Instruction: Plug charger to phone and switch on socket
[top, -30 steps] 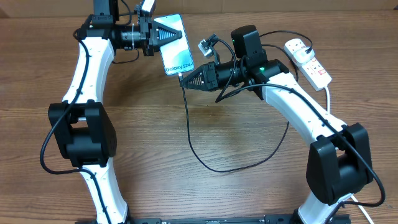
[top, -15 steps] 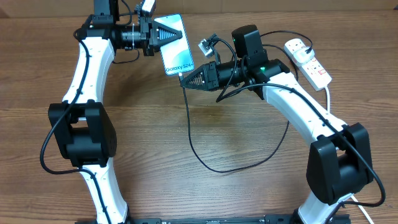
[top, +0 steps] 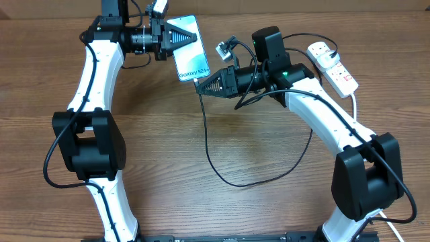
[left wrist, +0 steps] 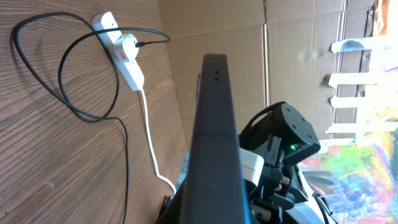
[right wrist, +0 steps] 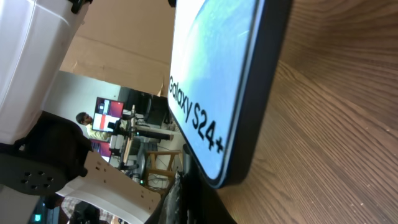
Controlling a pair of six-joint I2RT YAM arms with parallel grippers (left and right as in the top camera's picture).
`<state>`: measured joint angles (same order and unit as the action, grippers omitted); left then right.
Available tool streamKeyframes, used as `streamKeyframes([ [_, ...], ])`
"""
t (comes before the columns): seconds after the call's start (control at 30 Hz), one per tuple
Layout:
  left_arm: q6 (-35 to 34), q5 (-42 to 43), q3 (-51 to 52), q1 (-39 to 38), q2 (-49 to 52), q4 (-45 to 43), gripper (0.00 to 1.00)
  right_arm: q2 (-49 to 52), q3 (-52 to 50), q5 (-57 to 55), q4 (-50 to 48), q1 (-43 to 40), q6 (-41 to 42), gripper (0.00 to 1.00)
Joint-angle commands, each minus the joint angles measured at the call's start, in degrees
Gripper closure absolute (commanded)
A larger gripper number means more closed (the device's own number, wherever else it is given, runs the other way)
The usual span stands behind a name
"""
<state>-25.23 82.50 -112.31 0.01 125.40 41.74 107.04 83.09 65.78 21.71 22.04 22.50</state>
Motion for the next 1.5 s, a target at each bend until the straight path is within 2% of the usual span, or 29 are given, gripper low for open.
streamKeyframes([
  [0.0,1.0,3.1,-0.3,-0.6,-0.1,0.0,0.96,-0.6,1.0,-0.2,0.1,-1.1,0.3,0.96],
  [0.5,1.0,5.7,-0.3,-0.8,-0.1,0.0,0.96,-0.6,1.0,-2.1,-0.5,-1.1,0.5,0.96],
  [1.47,1.0,4.3,-0.3,-4.1,-0.1,1.1,0.96,-0.6,1.0,-6.8,-7.5,-0.9,7.9,0.96],
])
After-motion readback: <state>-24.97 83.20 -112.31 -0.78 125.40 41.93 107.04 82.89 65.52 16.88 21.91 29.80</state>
